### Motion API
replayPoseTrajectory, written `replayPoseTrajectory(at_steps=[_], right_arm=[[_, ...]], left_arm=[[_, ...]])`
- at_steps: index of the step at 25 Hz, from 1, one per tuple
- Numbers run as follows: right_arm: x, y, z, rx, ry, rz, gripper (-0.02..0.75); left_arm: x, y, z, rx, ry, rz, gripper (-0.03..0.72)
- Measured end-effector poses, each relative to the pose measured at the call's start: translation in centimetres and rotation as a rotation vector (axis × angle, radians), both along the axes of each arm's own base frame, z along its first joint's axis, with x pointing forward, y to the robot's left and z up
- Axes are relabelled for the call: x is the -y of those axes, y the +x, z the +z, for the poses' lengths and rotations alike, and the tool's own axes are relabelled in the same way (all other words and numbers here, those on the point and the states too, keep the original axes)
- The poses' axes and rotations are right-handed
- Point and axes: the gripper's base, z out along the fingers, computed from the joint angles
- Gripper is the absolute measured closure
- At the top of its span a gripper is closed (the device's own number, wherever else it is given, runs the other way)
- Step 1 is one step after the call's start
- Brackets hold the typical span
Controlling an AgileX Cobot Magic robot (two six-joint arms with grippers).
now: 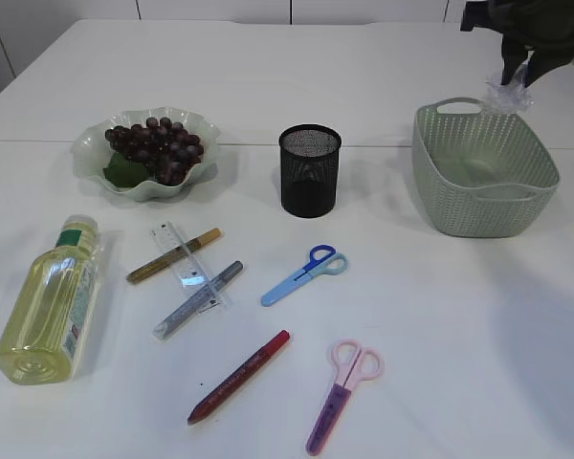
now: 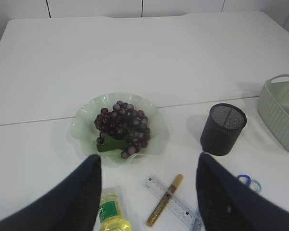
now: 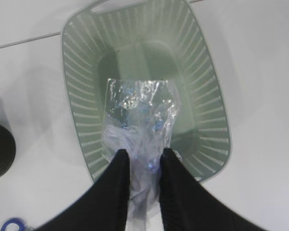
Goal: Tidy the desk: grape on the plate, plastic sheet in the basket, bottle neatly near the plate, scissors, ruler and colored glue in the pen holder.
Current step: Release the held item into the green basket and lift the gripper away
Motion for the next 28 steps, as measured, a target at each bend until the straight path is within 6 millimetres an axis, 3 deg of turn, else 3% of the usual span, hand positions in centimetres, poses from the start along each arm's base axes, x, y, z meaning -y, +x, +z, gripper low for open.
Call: replayPoseTrajectory(at_steps=[8,17,28], right_arm=[[0.1,0.4,0.0,0.039,-0.025,0.011,0.565],[0.1,1.8,-3.0,-0.019,-0.047,0.015,0.565],[0.2,2.3,-4.1,-0.039,-0.071,0.017,0.566]], left_arm=[[0.0,0.0,-0.1,-0.007,-0.002,-0.001,0.241],[0.0,-0.1,-0.2,-0.027,0.001,-0.001,0.241],[0.0,-0.2,-0.4,-0.042,0.006,0.000,0.246]])
